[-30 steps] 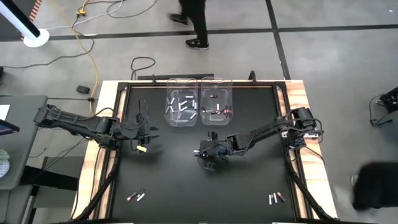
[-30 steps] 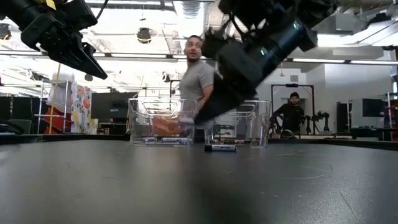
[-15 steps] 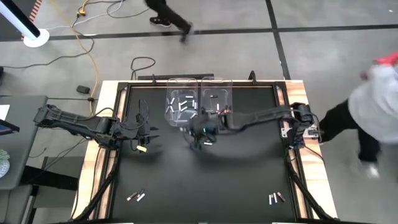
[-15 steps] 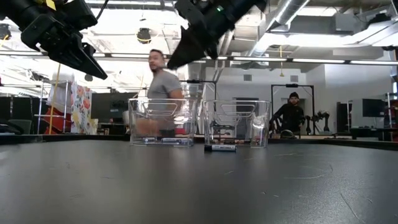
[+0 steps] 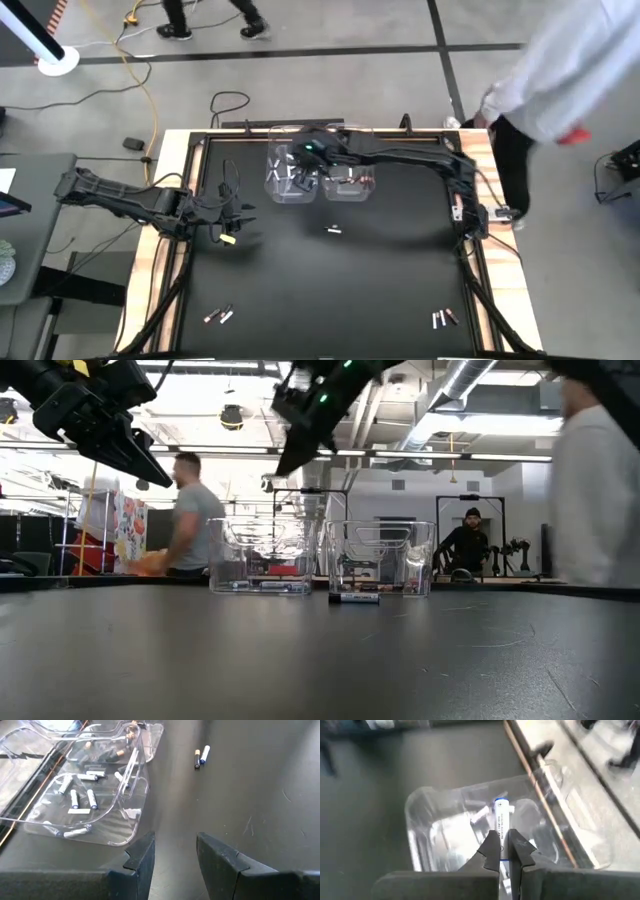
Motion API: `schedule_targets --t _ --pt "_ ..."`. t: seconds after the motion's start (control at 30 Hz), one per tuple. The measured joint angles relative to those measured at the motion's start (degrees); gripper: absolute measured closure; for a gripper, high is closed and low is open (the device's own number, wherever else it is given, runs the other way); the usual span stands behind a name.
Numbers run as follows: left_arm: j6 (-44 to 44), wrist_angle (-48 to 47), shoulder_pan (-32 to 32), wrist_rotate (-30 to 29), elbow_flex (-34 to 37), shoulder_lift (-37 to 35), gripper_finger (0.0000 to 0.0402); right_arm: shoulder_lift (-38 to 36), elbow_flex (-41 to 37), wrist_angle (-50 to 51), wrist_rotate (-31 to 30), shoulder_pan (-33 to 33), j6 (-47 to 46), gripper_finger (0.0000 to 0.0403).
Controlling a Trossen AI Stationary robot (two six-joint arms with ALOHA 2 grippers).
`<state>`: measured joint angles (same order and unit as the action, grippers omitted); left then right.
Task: Sort batteries
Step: Put the white battery into the left transparent bin
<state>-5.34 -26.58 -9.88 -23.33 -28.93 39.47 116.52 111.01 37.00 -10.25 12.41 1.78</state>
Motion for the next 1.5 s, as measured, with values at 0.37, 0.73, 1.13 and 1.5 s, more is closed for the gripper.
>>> schedule_targets --t 0.37,0.73,1.13,1.5 --pt "-2.1 -1.2 0.0 0.0 0.0 0.0 0.0262 18.4 19.9 12.7 2.8 4.9 -1.7 0.0385" --pt "-2.4 -1.2 0.0 0.0 0.0 0.0 0.0262 25.1 20.9 13.7 3.0 5.8 -1.7 0.0385" --pt "-2.4 -1.5 0.0 0.0 0.0 0.0 0.0262 25.4 21.0 15.2 3.1 6.5 -1.3 0.0351" --pt "-2.4 -1.5 0.0 0.0 0.0 0.0 0.0262 25.4 21.0 15.8 3.1 6.4 -1.3 0.0327"
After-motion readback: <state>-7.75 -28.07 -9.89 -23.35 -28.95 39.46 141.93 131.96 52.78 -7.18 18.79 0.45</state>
